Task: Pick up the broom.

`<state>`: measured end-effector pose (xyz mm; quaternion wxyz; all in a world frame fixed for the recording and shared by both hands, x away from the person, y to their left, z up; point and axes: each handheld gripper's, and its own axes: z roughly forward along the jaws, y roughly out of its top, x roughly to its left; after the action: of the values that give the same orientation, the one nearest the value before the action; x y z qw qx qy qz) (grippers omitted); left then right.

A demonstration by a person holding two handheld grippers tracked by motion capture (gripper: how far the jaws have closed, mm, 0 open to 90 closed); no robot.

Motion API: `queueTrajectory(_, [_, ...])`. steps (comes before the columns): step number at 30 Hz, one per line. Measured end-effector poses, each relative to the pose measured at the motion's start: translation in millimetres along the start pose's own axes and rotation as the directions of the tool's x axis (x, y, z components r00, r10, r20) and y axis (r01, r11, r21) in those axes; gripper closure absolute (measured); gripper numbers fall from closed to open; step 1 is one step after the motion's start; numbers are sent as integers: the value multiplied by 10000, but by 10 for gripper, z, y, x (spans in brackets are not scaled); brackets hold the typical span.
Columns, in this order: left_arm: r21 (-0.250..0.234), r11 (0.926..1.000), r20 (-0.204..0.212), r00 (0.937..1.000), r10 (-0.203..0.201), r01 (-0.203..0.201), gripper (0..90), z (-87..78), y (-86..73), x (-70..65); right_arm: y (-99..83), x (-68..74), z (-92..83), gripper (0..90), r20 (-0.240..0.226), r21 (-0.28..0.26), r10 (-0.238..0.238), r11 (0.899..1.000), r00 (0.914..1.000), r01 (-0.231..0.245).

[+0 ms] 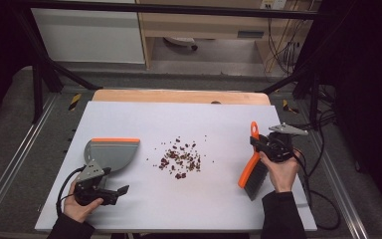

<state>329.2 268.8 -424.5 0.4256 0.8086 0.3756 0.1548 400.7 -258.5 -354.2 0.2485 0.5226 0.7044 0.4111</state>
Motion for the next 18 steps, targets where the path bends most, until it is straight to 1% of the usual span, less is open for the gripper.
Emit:
queueTrajectory(1, [-3,10000,-9,10000,25,-25,50,-1,6,-3,1,3,-18,667,-49,-48,-40,10000,10000,40])
queueTrajectory(2, [-24,10000,-5,10000,17,-17,50,-1,12,-9,9,9,-49,667,-88,-234,-132,9996,9999,130])
queueTrajectory(3, [-38,10000,-6,10000,29,-29,50,-1,19,-17,9,9,-49,667,-88,-234,-132,9996,9999,130])
queueTrajectory(4, [-57,10000,-15,10000,41,-41,50,-1,28,-27,23,16,-84,668,-111,-461,-237,9987,9997,232])
queueTrajectory(6, [-90,9999,11,10000,96,-96,50,1,47,-50,32,22,-98,668,-156,-559,-242,9982,9996,233])
queueTrajectory(8, [-121,9998,41,9999,153,-153,50,4,69,-74,56,46,-145,668,-221,-923,-332,9953,9992,311])
queueTrajectory(10, [-171,9997,32,9999,164,-163,50,10,87,-98,64,58,-161,668,-237,-1023,-327,9943,9992,301])
queueTrajectory(11, [-156,9996,40,9998,215,-215,51,13,96,-107,81,72,-187,668,-273,-1246,-358,9917,9990,321])
queueTrajectory(13, [-155,9996,58,9997,239,-238,51,26,109,-128,91,79,-199,668,-301,-1328,-379,9906,9988,336])
queueTrajectory(14, [-124,9996,70,9996,258,-257,52,33,115,-137,106,92,-217,668,-322,-1526,-370,9878,9988,316])
queueTrajectory(18, [-83,9995,81,9995,303,-302,52,56,150,-182,126,108,-236,668,-397,-1662,-355,9857,9986,284])
